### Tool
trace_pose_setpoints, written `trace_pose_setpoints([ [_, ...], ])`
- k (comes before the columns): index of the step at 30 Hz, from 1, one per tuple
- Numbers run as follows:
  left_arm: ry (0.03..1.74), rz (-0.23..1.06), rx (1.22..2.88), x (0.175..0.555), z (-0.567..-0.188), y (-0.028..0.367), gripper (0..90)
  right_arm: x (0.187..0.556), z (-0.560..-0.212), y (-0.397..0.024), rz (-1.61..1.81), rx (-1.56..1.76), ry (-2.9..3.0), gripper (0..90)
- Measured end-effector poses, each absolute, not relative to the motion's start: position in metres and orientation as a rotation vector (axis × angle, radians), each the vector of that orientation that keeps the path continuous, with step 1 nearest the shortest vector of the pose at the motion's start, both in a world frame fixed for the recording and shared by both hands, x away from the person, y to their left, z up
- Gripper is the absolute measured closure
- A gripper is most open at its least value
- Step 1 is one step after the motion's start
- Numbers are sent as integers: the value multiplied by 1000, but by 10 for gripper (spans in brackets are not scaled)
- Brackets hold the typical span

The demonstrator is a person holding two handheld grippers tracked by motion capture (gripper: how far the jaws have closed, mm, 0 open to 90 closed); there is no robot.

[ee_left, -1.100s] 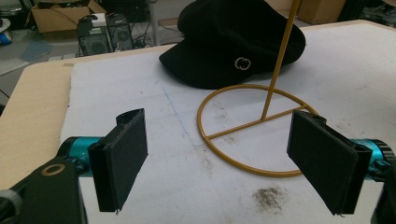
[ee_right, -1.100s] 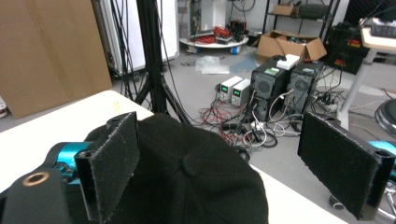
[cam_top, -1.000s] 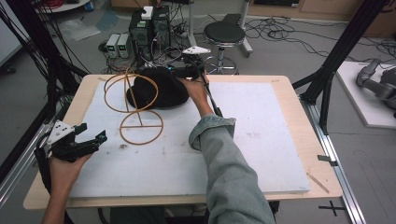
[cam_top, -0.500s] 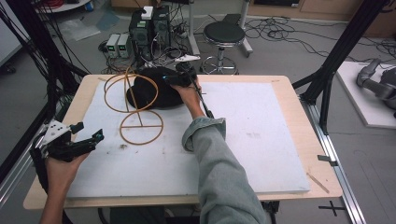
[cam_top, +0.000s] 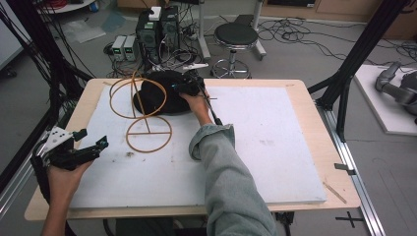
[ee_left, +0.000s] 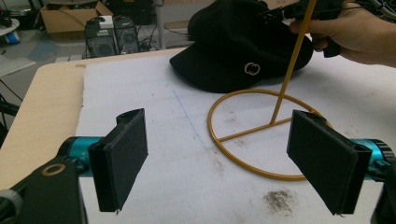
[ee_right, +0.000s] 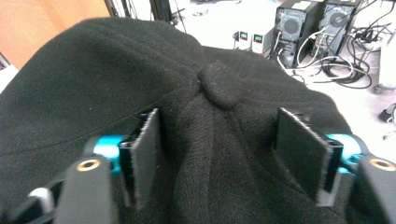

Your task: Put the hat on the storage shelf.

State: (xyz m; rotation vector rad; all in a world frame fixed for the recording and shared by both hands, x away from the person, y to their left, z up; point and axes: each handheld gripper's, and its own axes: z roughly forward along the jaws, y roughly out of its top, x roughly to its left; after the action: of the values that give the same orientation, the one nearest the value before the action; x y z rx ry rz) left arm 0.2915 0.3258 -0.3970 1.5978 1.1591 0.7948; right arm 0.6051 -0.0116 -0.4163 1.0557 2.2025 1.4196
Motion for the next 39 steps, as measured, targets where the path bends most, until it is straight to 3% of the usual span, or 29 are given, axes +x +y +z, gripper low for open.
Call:
trace_pose_setpoints([
  [12, 1158, 792, 1596, 291, -398, 326, 207, 600, -406, -9, 1367, 1019, 2231, 839],
  [27, 1136, 797, 1599, 289, -393, 321, 207, 571, -352, -13, 1372, 956, 2100, 858],
  [39, 1093, 796, 1591, 287, -385, 314, 207, 552, -305, -46, 1414, 1088, 1899, 857],
])
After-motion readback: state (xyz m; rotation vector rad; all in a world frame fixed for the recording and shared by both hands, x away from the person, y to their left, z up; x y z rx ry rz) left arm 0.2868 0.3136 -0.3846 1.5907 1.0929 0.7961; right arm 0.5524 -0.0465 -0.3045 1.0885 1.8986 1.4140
